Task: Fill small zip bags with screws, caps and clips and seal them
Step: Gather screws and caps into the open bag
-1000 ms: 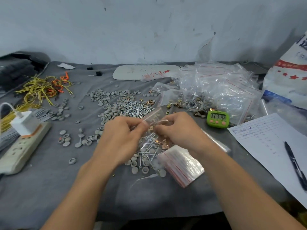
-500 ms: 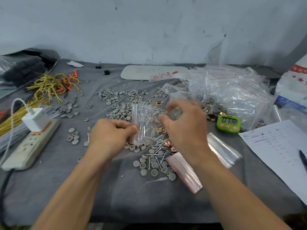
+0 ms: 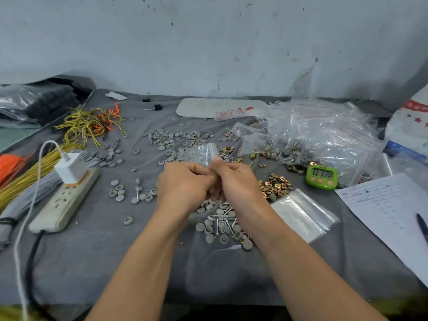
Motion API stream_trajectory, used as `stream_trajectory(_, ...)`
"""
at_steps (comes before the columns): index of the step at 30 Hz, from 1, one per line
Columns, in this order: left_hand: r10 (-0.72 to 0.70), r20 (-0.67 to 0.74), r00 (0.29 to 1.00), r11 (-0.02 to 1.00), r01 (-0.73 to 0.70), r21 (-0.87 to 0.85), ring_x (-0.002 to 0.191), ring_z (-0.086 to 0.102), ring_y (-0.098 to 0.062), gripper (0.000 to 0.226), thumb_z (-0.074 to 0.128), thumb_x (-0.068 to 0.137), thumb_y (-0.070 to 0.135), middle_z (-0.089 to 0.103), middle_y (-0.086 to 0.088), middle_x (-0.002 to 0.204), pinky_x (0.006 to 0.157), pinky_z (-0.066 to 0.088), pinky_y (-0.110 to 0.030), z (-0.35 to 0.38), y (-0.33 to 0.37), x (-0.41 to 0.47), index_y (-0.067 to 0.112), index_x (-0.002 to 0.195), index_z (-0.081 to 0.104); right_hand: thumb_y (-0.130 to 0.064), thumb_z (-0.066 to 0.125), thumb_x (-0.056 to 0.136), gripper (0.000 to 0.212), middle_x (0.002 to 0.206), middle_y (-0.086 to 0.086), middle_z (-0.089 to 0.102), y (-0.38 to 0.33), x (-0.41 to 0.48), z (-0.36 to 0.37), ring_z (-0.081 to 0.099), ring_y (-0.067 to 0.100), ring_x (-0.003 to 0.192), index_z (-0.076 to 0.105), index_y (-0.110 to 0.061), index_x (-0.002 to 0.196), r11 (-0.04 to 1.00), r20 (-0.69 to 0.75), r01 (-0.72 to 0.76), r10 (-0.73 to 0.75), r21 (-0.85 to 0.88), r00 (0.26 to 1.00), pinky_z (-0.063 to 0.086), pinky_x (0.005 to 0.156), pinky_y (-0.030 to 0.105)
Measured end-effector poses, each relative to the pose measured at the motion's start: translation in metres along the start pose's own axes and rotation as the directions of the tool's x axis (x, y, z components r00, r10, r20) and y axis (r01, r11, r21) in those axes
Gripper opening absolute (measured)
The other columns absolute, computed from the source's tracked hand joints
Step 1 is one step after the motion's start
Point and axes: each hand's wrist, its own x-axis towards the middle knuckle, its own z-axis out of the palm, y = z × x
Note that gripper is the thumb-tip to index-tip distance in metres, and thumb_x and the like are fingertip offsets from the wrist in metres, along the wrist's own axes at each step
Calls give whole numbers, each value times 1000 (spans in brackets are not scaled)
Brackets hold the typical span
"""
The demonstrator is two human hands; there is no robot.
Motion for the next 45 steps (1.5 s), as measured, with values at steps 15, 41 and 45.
stream_trajectory(15,101,680,727,807,340,-483,81,57,-36,34,70,74,9,48,-31,89,76,57,-34,-21,8,-2,-17,90,57,-14,51,106,41,51,10,49,-16,-7,-28,35,15,44,60,6,70,986,279,30,-75,162,957,28,48,26)
stream_trajectory(41,207,-154,966,690,-33,723,74,49,-20,9,64,90,25,56,8,74,63,35,-31,22,39,16,30,83,64,-12,61,91,33,69,-11,73,3,33,-20,62,6,62,82,-38,88,823,88,108,-70,-558,994,46,54,18)
stream_trajectory(45,387,-134,912,629,-156,761,81,60,-26,5,65,87,26,70,2,86,64,30,-31,15,29,3,31,89,65,9,49,94,41,46,-3,54,8,42,-8,38,7,36,76,-10,70,916,206,-295,244,272,948,28,35,18)
